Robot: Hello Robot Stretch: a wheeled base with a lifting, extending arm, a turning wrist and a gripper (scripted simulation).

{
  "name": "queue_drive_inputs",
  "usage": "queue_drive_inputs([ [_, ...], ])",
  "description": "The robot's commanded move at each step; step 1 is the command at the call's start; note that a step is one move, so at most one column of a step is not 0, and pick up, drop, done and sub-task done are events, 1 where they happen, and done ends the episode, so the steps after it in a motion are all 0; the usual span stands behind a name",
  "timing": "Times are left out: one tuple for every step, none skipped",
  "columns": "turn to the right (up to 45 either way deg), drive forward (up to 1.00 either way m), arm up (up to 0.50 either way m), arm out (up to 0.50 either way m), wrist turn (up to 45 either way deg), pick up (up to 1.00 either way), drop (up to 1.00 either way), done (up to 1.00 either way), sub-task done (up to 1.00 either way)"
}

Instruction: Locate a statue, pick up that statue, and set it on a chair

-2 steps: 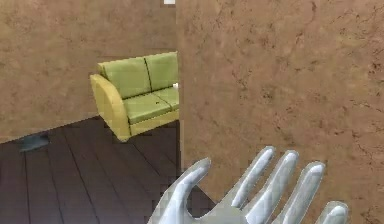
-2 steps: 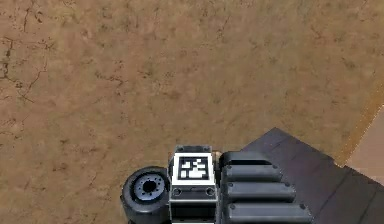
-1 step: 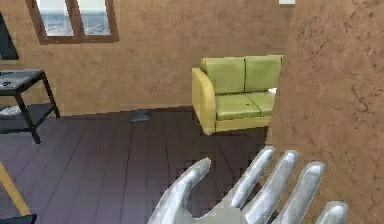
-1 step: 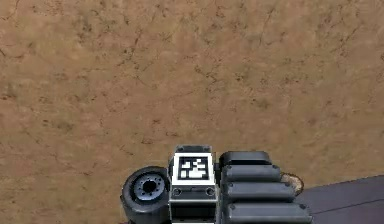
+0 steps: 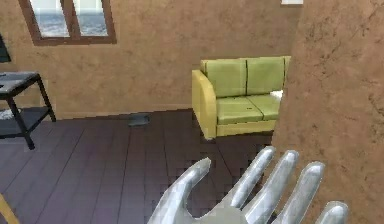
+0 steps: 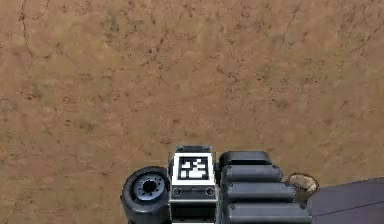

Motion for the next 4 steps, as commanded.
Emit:
queue_drive_inputs([
  [-9.0, 0.00, 0.00, 0.00, 0.0, 0.00, 0.00, 0.00, 0.00],
  [0.0, 0.90, 0.00, 0.00, 0.0, 0.00, 0.00, 0.00, 0.00],
  [-45.0, 0.00, 0.00, 0.00, 0.0, 0.00, 0.00, 0.00, 0.00],
  [-6.0, 0.00, 0.00, 0.00, 0.0, 0.00, 0.00, 0.00, 0.00],
])
